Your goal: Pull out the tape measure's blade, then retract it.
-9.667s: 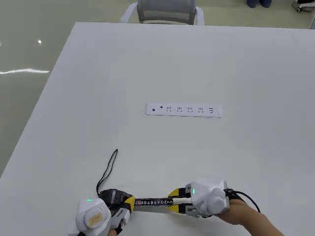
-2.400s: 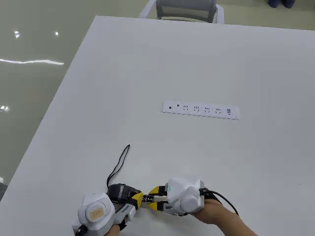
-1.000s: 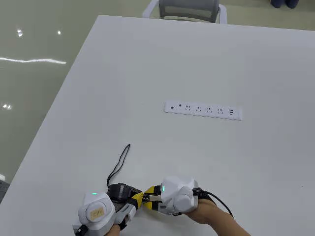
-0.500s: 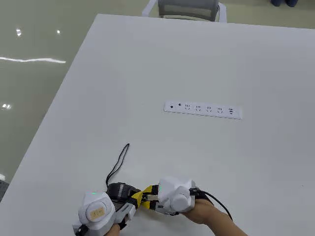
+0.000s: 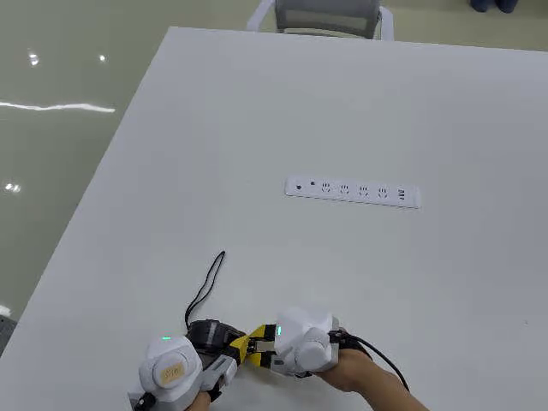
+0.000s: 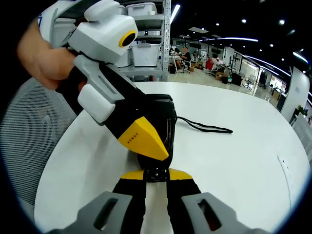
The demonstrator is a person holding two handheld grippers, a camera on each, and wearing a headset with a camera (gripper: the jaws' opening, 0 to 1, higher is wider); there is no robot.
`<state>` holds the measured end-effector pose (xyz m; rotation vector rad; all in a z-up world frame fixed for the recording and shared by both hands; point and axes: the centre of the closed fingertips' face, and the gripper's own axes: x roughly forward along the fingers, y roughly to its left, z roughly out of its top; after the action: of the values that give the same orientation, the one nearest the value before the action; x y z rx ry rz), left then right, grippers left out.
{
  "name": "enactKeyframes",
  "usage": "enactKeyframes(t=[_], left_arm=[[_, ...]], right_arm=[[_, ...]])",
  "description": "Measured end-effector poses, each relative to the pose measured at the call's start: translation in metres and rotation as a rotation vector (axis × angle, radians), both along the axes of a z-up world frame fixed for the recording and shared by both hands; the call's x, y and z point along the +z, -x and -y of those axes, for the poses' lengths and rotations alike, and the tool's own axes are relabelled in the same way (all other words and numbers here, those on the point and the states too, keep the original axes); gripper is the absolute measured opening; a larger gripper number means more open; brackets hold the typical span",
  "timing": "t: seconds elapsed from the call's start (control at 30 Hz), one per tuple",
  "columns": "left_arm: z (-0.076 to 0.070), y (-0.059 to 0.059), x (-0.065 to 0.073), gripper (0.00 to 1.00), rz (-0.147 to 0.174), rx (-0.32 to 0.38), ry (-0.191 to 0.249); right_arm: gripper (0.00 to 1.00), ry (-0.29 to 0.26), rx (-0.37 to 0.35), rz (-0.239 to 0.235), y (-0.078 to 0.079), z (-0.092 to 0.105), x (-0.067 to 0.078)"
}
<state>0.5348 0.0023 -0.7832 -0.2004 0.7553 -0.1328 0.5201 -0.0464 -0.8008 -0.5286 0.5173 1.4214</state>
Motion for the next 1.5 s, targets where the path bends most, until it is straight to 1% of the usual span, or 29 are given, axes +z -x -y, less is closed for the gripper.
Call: enactKeyframes(t=[0.2,0.33,0.47,0.5,0.53,0.57,0.6,0.63,0.67,0.7,0.73,0.77,0.8,0.83,0.87,0.9,0.93,0.97,1.0,1.03,1.07,1.1,1.13,1.23,1.3,1.33,1.37,1.47,1.5], left_arm=[[0.001,0.0,-0.001,0.6,0.0,-0.008,-0.014],[0.001,0.001,-0.002,0.6,-0.002,-0.009,-0.016],[0.001,0.002,-0.002,0.61,-0.004,-0.011,-0.018],[0.001,0.002,-0.002,0.61,-0.004,-0.008,-0.016],[0.0,0.002,-0.002,0.6,-0.01,-0.004,-0.009],[0.001,0.002,-0.002,0.6,-0.004,-0.023,-0.027],[0.002,0.003,-0.002,0.6,-0.007,-0.025,-0.028],[0.003,0.003,-0.003,0.6,-0.006,-0.029,-0.035],[0.003,0.003,-0.003,0.6,-0.004,-0.033,-0.045],[0.004,0.003,-0.004,0.6,-0.005,-0.046,-0.058],[0.004,0.002,-0.003,0.6,-0.005,-0.036,-0.049],[0.004,0.002,-0.003,0.61,-0.006,-0.041,-0.056],[0.003,0.002,-0.003,0.61,-0.002,-0.038,-0.056],[0.004,0.003,-0.004,0.61,-0.008,-0.034,-0.054],[0.004,0.002,-0.004,0.62,-0.002,-0.035,-0.063],[0.004,0.001,-0.004,0.62,-0.006,-0.035,-0.059],[0.005,0.003,-0.008,0.63,-0.034,-0.028,-0.03],[0.005,0.005,-0.011,0.64,-0.072,0.004,0.029],[0.002,0.005,-0.012,0.65,-0.071,0.014,0.024],[0.002,0.004,-0.01,0.67,-0.045,-0.013,-0.006],[0.004,0.005,-0.009,0.66,-0.041,-0.03,-0.014],[0.005,0.005,-0.008,0.65,-0.033,-0.056,-0.032],[0.005,0.006,-0.006,0.64,-0.03,-0.07,-0.059],[0.003,0.005,-0.004,0.65,-0.022,-0.07,-0.045],[0.001,0.005,0.0,0.66,-0.005,-0.095,-0.06],[0.001,0.006,0.001,0.66,-0.003,-0.104,-0.058],[-0.001,0.007,0.001,0.66,-0.005,-0.113,-0.069],[-0.003,0.012,0.003,0.68,0.002,-0.139,-0.069],[-0.003,0.014,0.003,0.68,0.004,-0.152,-0.078]], right_arm=[[0.15,0.002,-0.005,-0.004,0.002,0.0,-0.003],[0.15,0.002,-0.023,-0.01,0.002,0.0,-0.004],[0.17,0.015,-0.039,-0.018,0.001,0.001,-0.007],[0.16,0.025,-0.038,-0.015,0.001,0.002,-0.009],[0.15,0.061,-0.026,-0.003,0.002,0.007,-0.015],[0.11,0.055,-0.02,0.049,-0.005,0.009,-0.013],[0.02,0.032,-0.069,0.012,-0.006,0.013,-0.011],[0.0,-0.047,-0.169,-0.048,-0.013,0.009,-0.003],[0.0,-0.12,-0.206,-0.091,-0.017,0.004,0.004],[0.0,-0.102,-0.206,-0.127,-0.018,0.002,0.006],[0.0,-0.025,-0.164,-0.069,-0.017,0.007,-0.001],[0.0,-0.01,-0.059,0.028,-0.013,0.005,-0.003],[0.0,-0.008,-0.073,-0.018,-0.01,0.006,-0.005],[0.0,-0.006,-0.088,-0.042,-0.005,0.008,-0.003],[0.0,-0.001,-0.088,-0.026,-0.003,0.01,-0.003],[0.0,0.007,-0.076,-0.027,-0.002,0.011,-0.005],[0.0,0.008,-0.067,-0.035,0.001,0.012,-0.006],[0.0,0.019,-0.059,-0.03,0.003,0.015,-0.008],[0.0,0.023,-0.067,-0.025,0.002,0.016,-0.009],[0.0,0.024,-0.082,-0.027,0.0,0.017,-0.009],[0.0,0.02,-0.081,-0.031,0.001,0.016,-0.009],[0.0,0.02,-0.081,-0.032,0.001,0.016,-0.009],[0.0,0.021,-0.077,-0.027,0.001,0.016,-0.008],[0.01,0.023,-0.079,-0.024,0.001,0.015,-0.007],[0.03,0.024,-0.079,-0.025,0.002,0.015,-0.006],[0.05,0.026,-0.078,-0.024,0.002,0.016,-0.007],[0.07,0.031,-0.078,-0.024,0.003,0.017,-0.008],[0.09,0.039,-0.075,-0.022,0.004,0.018,-0.009],[0.1,0.041,-0.077,-0.022,0.005,0.018,-0.008]])
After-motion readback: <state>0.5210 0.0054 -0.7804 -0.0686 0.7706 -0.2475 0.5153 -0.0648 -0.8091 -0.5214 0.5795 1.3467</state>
